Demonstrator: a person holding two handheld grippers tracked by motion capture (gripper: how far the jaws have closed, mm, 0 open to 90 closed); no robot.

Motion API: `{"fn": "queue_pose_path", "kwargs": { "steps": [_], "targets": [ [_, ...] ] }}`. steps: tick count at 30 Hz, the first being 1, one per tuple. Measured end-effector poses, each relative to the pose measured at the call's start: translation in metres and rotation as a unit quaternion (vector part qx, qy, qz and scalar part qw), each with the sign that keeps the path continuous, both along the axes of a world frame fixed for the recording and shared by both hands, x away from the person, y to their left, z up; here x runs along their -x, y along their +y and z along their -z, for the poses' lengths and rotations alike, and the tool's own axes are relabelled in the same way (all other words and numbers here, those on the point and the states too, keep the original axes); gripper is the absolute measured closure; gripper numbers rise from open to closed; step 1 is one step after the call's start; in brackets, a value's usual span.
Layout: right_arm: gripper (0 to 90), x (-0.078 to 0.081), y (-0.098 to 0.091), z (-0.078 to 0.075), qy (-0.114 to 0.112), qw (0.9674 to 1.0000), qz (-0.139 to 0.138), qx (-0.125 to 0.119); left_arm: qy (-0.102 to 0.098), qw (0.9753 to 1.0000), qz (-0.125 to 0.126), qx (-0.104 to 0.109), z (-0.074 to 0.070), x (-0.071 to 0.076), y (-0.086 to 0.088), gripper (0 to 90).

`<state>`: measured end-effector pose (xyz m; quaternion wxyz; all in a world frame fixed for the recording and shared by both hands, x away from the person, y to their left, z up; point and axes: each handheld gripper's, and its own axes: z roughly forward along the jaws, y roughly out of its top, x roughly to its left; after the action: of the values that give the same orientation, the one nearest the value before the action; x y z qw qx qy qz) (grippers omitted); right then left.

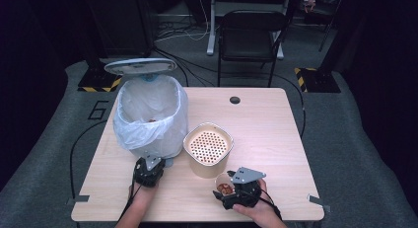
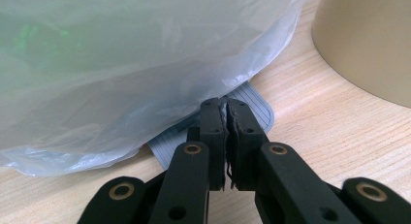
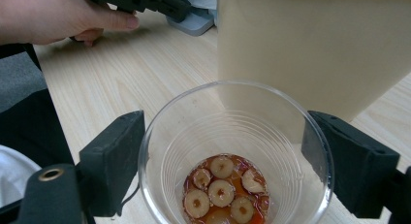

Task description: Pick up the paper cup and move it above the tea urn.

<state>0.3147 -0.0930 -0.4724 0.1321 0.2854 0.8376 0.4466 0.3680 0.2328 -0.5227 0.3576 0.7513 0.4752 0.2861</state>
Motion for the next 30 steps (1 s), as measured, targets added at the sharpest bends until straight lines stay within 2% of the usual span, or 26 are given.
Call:
{"fn": "queue_pose_path", "kwargs": {
  "steps": [4, 9, 14, 18, 22, 23, 24, 30],
  "targets": [
    [20.0, -0.001, -0.002, 0.0, -0.002, 1.0, 0.004, -0.004, 0.002, 1.0, -0.001, 0.001, 0.0, 0.0, 0.0, 86.0],
    [20.9, -0.002, -0.004, -0.002, -0.004, 0.9999, 0.008, 0.004, 0.002, 1.0, -0.001, 0.003, 0.0, 0.0, 0.0, 85.9],
    [21.2, -0.007, -0.014, -0.003, 0.001, 0.9994, 0.035, 0.004, 0.002, 1.0, -0.001, 0.003, 0.0, 0.0, 0.0, 86.0],
    [21.3, -0.014, -0.025, -0.004, -0.006, 0.9984, 0.057, 0.006, 0.002, 1.0, -0.001, 0.003, 0.0, 0.0, 0.0, 86.0],
    [21.2, -0.022, -0.044, -0.005, -0.01, 0.9945, 0.104, 0.0, 0.001, 1.0, -0.002, 0.003, 0.0, 0.0, 0.0, 86.0],
    [21.2, -0.027, -0.055, -0.007, -0.017, 0.9925, 0.121, -0.002, 0.002, 1.0, -0.001, 0.003, 0.0, 0.0, 0.0, 86.0],
    [21.2, -0.027, -0.055, -0.007, -0.017, 0.9925, 0.121, -0.002, 0.002, 1.0, -0.001, 0.003, 0.0, 0.0, 0.0, 86.0],
    [21.2, -0.037, -0.082, -0.007, -0.016, 0.9836, 0.18, -0.006, 0.001, 1.0, -0.002, 0.003, 0.0, 0.0, 0.0, 86.0]
  ]
}}
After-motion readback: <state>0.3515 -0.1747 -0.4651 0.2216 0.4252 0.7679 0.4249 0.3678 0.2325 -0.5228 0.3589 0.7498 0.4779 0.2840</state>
